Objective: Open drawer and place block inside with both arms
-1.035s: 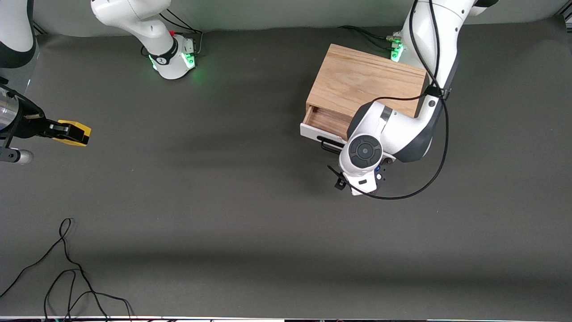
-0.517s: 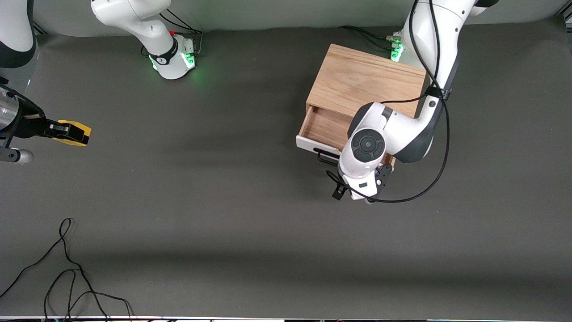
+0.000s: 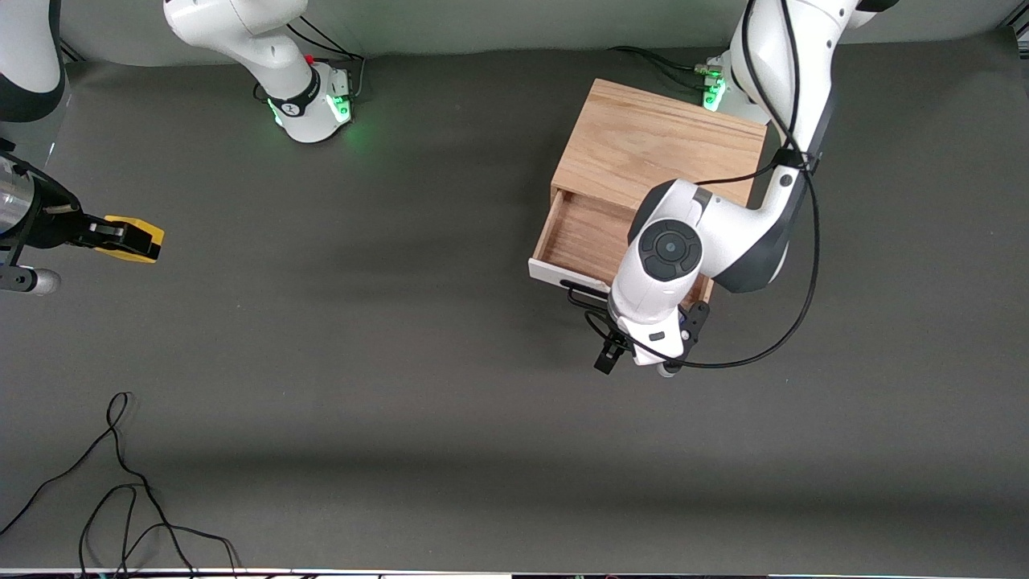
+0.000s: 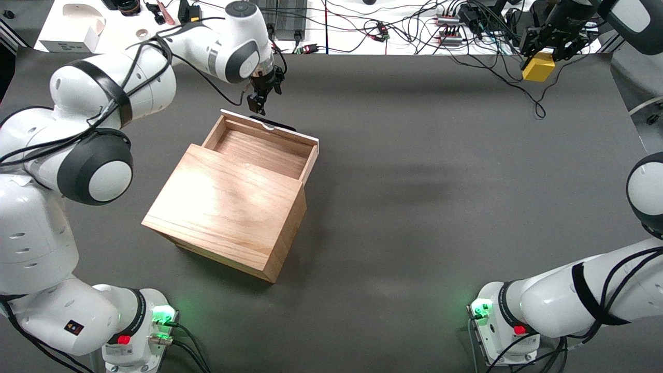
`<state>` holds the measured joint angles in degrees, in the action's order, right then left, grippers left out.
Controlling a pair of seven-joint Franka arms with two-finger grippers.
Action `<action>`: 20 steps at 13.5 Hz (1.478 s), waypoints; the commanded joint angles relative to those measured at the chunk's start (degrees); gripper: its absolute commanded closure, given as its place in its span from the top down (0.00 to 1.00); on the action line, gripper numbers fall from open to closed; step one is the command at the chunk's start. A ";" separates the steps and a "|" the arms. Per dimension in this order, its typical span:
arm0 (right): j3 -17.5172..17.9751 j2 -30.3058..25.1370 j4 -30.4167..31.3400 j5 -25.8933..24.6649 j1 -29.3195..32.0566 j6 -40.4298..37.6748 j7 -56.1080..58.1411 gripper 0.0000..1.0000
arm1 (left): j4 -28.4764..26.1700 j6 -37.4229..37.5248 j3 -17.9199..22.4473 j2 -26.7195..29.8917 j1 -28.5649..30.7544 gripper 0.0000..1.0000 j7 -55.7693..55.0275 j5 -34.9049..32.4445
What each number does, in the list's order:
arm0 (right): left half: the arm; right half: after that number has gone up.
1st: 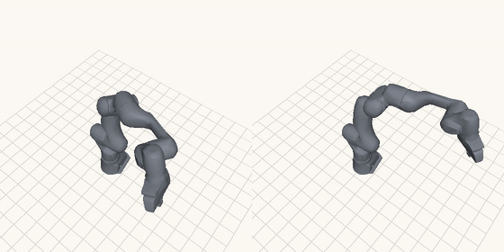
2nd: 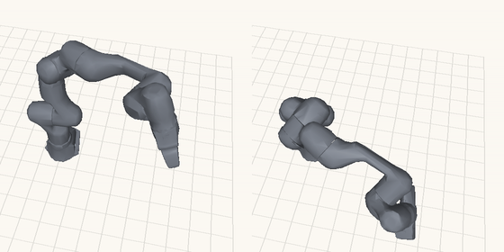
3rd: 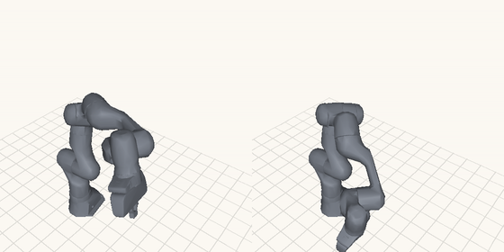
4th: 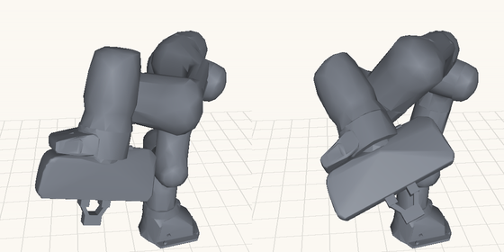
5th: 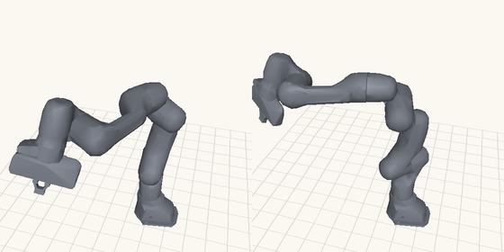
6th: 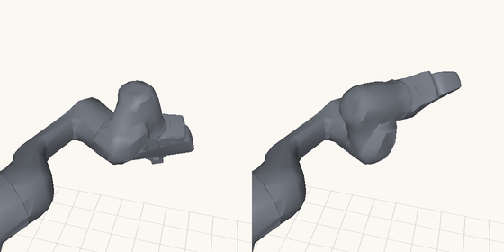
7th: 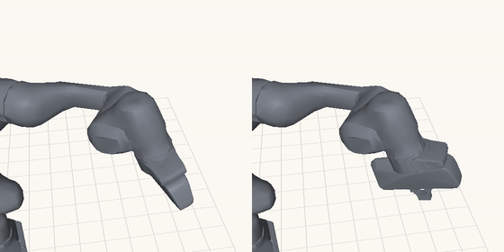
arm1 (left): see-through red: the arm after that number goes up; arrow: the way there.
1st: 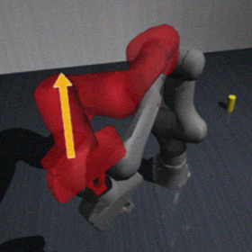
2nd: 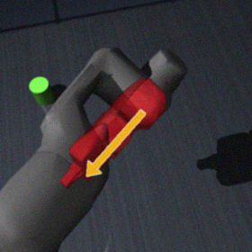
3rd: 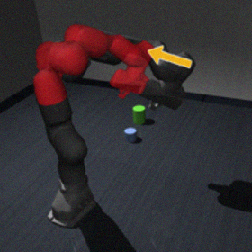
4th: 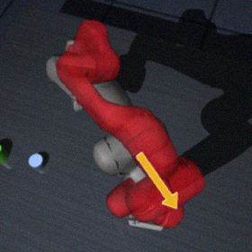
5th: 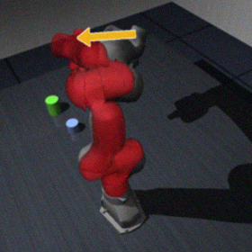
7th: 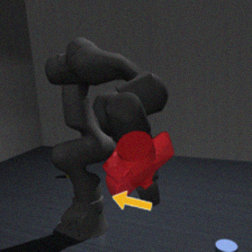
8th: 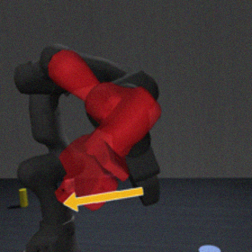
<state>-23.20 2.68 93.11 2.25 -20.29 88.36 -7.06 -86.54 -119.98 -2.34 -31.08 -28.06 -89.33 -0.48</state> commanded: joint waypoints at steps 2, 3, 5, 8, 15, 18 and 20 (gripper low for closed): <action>-0.35 -1.62 1.29 0.83 -0.72 0.50 0.55 0.22 | 9.17 16.66 0.06 3.65 2.04 1.00 2.91 -0.75; -0.26 -1.62 1.29 0.74 -0.72 0.50 0.47 0.22 | 10.68 19.92 0.14 4.88 2.13 1.00 6.24 -0.84; 0.26 -1.53 0.94 0.74 -1.59 0.50 -0.06 0.21 | 10.87 22.58 0.41 8.21 3.88 1.00 16.15 -0.92; 0.26 -1.53 0.67 0.74 -6.42 0.85 -4.44 0.21 | 10.78 29.35 0.32 13.66 8.44 1.00 28.30 -0.84; 0.35 -0.05 0.23 1.27 -18.98 4.62 -17.53 0.20 | 7.36 34.20 0.49 21.93 14.07 1.00 51.76 -1.28; 0.35 3.20 -2.48 2.76 -24.61 6.38 -26.14 0.19 | 2.20 32.97 0.49 25.70 17.15 1.00 61.10 -1.28; 0.35 6.80 -5.73 3.98 -28.21 7.09 -30.97 0.18 | -10.85 24.93 0.49 33.50 17.69 1.00 62.25 -1.28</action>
<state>-22.16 5.18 92.09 4.50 -45.51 95.28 -33.11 -82.81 -87.62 -1.58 -7.36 -10.82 -29.57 -1.24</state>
